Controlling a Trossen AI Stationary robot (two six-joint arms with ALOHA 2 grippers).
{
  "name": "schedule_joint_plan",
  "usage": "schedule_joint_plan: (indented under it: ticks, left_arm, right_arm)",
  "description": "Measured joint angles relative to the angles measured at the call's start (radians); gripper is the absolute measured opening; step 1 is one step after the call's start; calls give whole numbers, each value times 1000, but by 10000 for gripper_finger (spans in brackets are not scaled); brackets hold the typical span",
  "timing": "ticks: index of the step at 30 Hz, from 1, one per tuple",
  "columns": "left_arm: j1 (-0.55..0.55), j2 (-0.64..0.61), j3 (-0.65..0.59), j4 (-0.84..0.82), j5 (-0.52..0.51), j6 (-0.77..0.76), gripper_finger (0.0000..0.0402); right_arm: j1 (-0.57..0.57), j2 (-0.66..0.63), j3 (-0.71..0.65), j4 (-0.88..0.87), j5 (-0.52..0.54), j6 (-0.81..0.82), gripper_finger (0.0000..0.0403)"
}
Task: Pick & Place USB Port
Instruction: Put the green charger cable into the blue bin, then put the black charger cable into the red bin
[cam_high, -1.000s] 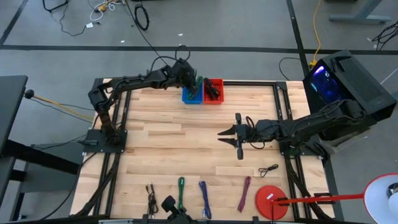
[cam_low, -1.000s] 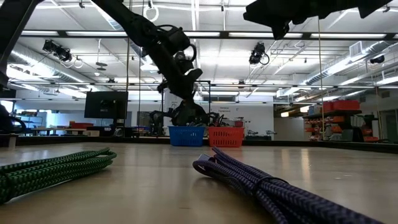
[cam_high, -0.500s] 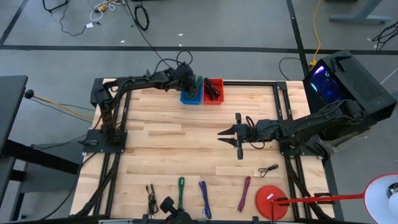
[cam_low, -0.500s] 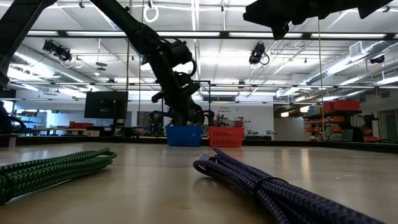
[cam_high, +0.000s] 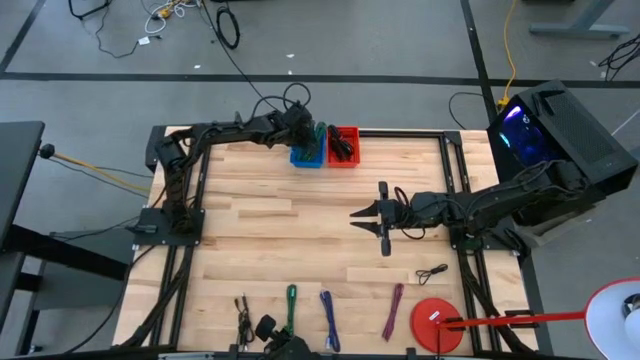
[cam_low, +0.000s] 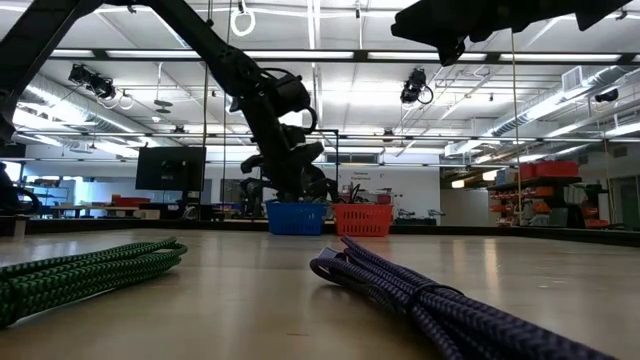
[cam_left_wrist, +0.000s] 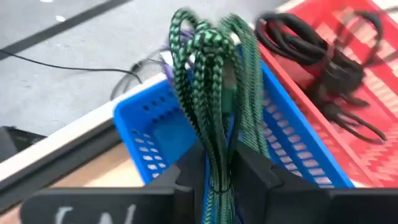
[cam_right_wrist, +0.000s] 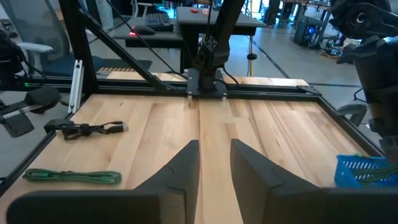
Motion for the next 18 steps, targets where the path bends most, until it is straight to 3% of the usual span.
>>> schedule_joint_plan:
  ticks: [11, 15, 18]
  left_arm:
    - [7, -5, 0, 95, -9, 22, 153]
    - [19, -43, 0, 81, 66, 83, 173]
    - [23, -106, 0, 29, 215, 70, 178]
  right_arm:
    - [0, 0, 0, -19, 0, -2, 91]
    - [0, 0, 0, -29, 0, -2, 91]
    - [0, 0, 0, -35, 0, -2, 91]
